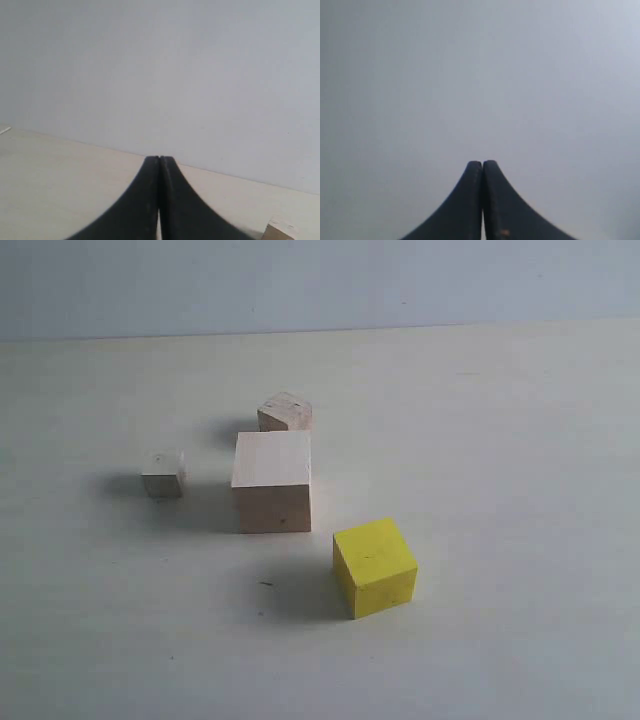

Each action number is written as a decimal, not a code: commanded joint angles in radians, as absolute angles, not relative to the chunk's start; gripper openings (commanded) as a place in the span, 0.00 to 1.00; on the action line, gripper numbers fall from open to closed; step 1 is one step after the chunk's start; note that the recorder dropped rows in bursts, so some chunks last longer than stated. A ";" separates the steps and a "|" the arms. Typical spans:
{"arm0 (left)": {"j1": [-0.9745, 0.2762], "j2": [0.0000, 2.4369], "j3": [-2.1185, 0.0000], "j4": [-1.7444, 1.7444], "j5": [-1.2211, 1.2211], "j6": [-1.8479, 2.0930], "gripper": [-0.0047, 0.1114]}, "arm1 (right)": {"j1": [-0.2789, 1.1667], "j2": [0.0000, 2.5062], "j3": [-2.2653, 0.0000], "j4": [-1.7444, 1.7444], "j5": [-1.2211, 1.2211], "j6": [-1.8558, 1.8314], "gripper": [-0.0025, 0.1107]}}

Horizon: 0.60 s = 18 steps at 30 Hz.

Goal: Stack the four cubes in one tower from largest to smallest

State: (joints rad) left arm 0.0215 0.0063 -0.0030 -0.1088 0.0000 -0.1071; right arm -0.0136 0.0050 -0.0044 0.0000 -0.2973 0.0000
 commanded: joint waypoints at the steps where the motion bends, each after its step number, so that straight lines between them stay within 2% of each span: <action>1: -0.056 0.000 0.000 -0.116 -0.016 -0.204 0.04 | -0.012 0.000 -0.007 0.000 -0.511 0.058 0.02; 4: -0.107 0.009 -0.049 -0.110 0.009 -0.194 0.04 | -0.012 0.000 -0.101 0.000 -0.327 0.097 0.02; 11: -0.117 0.321 -0.436 -0.110 0.162 -0.026 0.04 | 0.001 0.225 -0.410 0.000 -0.100 0.103 0.02; 14: -0.117 0.520 -0.585 -0.151 0.255 -0.026 0.04 | 0.080 0.352 -0.466 0.000 -0.093 0.142 0.02; 18: -0.132 0.659 -0.670 -0.228 0.332 0.009 0.04 | 0.188 0.480 -0.497 0.000 0.000 0.142 0.02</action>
